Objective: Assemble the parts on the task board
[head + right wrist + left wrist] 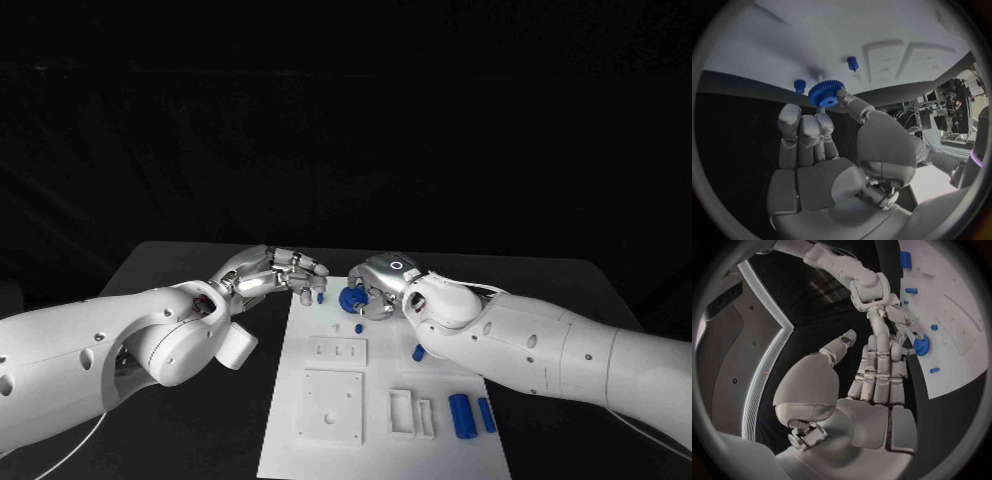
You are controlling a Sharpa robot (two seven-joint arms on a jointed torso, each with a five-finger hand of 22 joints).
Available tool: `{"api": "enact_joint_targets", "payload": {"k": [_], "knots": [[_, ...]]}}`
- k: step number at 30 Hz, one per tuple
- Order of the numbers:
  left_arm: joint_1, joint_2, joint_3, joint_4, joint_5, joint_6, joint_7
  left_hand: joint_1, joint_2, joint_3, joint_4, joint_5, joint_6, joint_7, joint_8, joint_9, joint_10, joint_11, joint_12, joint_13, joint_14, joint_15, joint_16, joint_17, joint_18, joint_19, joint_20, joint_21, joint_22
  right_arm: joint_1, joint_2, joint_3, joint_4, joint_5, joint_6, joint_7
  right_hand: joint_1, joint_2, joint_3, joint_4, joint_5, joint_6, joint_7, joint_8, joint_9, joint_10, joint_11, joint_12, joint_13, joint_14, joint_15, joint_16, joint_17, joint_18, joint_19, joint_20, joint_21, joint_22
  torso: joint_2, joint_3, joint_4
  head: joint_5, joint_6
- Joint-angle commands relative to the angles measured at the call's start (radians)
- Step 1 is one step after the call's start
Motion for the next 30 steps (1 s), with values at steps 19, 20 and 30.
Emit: {"api": "enact_joint_targets", "payload": {"k": [19,20,30], "knots": [[0.001,0.000,0.000,0.001,-0.006,0.011,0.007,0.009,-0.002,0.005,0.001,-0.001,-0.007,-0.001,-0.005,0.002,-0.010,0.001,-0.006,0.002,0.003,0.004,-0.006,-0.001,0.003,-0.008,-0.013,-0.004,-0.002,-0.012,0.020,-0.003,-0.038,-0.001,0.028,-0.022,0.002,-0.027,-0.001,0.003,-0.006,0.009,0.035,-0.036,0.021,-0.027,0.017,-0.027,-0.028,0.003,0.008,-0.012,0.001,0.084,0.000,0.000,0.004,0.014,0.000,0.0013,-0.0031,0.005,-0.004],[0.001,0.001,0.000,0.001,-0.006,0.011,0.007,0.009,-0.002,0.005,0.001,-0.001,-0.007,-0.001,-0.005,0.002,-0.010,0.001,-0.006,0.002,0.003,0.004,-0.006,-0.001,0.003,-0.008,-0.013,-0.004,-0.002,-0.012,0.021,-0.004,-0.039,0.000,0.031,-0.023,0.003,-0.030,-0.001,0.002,-0.006,-0.016,0.042,-0.050,0.014,-0.031,0.024,-0.031,-0.032,0.004,0.015,-0.013,0.001,0.084,-0.001,0.000,0.004,0.014,-0.001,0.0015,-0.0029,0.006,-0.005],[0.001,0.001,0.000,0.000,-0.006,0.012,0.006,0.009,-0.002,0.005,0.001,-0.002,-0.007,-0.001,-0.005,0.002,-0.011,0.001,-0.006,0.002,0.003,0.004,-0.006,-0.001,0.003,-0.008,-0.013,-0.004,-0.002,-0.012,0.023,-0.004,-0.044,0.012,0.037,-0.027,0.010,-0.040,-0.013,0.001,-0.002,-0.121,0.062,-0.105,-0.013,-0.056,0.044,-0.048,-0.051,0.004,0.035,-0.016,0.004,0.084,-0.003,0.002,0.002,0.013,-0.001,0.0011,-0.0035,0.005,-0.007]]}}
